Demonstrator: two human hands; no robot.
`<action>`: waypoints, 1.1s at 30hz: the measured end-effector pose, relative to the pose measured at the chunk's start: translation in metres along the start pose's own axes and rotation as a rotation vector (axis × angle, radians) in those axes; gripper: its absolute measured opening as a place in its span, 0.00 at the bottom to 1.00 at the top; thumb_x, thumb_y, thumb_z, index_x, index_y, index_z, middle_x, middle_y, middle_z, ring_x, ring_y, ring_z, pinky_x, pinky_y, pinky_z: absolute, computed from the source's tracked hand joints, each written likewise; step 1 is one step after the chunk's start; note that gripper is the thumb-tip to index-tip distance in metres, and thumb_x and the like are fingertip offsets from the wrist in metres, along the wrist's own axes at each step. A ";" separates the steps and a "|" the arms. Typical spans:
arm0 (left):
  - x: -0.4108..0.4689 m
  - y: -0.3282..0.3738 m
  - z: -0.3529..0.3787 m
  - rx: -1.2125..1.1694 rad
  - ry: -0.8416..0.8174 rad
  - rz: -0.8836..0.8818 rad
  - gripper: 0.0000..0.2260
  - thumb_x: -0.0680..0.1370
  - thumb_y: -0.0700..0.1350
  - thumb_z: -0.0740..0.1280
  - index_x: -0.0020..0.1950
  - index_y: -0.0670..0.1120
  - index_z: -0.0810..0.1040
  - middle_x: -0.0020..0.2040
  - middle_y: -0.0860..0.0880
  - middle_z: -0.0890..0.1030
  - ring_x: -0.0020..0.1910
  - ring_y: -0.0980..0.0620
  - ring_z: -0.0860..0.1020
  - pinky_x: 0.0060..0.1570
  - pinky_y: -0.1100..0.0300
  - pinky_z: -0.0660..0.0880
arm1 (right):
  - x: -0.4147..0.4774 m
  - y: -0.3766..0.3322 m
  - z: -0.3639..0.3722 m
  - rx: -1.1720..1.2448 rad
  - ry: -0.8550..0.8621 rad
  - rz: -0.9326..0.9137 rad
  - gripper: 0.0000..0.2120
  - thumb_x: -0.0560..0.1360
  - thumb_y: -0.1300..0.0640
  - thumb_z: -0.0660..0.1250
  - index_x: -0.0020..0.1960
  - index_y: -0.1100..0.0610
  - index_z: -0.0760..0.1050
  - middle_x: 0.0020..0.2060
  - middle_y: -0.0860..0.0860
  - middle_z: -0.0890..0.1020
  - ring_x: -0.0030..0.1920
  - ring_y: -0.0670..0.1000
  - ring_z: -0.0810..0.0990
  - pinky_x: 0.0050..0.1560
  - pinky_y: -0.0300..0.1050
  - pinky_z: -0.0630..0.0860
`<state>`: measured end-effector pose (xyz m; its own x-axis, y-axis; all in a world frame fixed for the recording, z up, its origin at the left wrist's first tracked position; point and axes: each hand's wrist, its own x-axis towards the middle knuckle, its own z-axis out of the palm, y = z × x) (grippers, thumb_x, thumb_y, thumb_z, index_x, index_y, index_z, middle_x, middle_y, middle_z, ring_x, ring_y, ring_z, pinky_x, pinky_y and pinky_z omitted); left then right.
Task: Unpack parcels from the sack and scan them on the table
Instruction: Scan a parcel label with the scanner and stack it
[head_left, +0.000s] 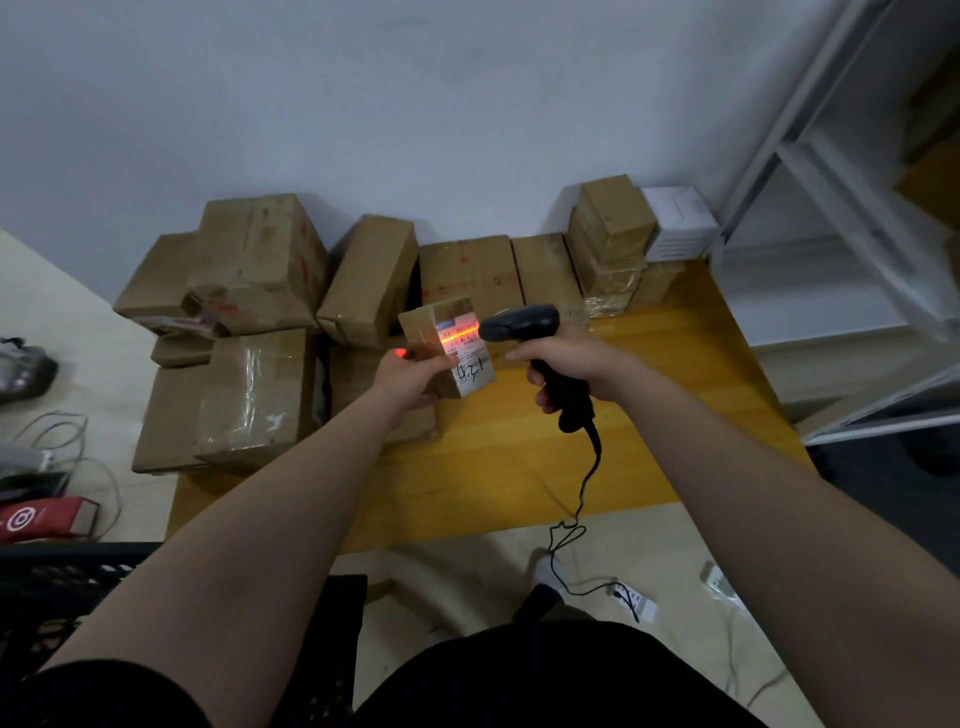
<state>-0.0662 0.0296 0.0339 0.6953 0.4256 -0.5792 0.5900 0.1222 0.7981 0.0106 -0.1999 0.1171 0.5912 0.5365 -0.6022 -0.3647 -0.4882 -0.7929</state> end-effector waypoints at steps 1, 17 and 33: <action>0.003 0.001 0.006 0.003 -0.008 -0.005 0.28 0.70 0.49 0.81 0.67 0.44 0.77 0.59 0.46 0.85 0.57 0.46 0.84 0.58 0.44 0.82 | 0.001 0.003 -0.005 0.002 -0.005 0.004 0.13 0.80 0.55 0.70 0.63 0.55 0.77 0.29 0.52 0.76 0.31 0.56 0.80 0.35 0.50 0.79; 0.066 -0.031 0.151 0.132 -0.159 -0.300 0.28 0.74 0.47 0.79 0.70 0.40 0.74 0.64 0.42 0.82 0.59 0.43 0.82 0.60 0.44 0.81 | 0.084 0.186 -0.164 -0.140 0.383 0.538 0.10 0.80 0.61 0.66 0.60 0.63 0.76 0.43 0.60 0.80 0.37 0.59 0.78 0.38 0.53 0.74; 0.071 -0.061 0.161 0.231 -0.326 -0.454 0.29 0.74 0.49 0.79 0.71 0.44 0.71 0.68 0.44 0.79 0.64 0.42 0.79 0.57 0.47 0.82 | 0.137 0.240 -0.148 -0.161 0.418 0.662 0.27 0.79 0.67 0.65 0.77 0.62 0.62 0.57 0.61 0.75 0.46 0.57 0.75 0.39 0.51 0.73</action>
<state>0.0137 -0.0922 -0.0824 0.4212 0.0748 -0.9039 0.9059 0.0140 0.4233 0.1103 -0.3460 -0.1420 0.5203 -0.1866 -0.8333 -0.6451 -0.7253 -0.2404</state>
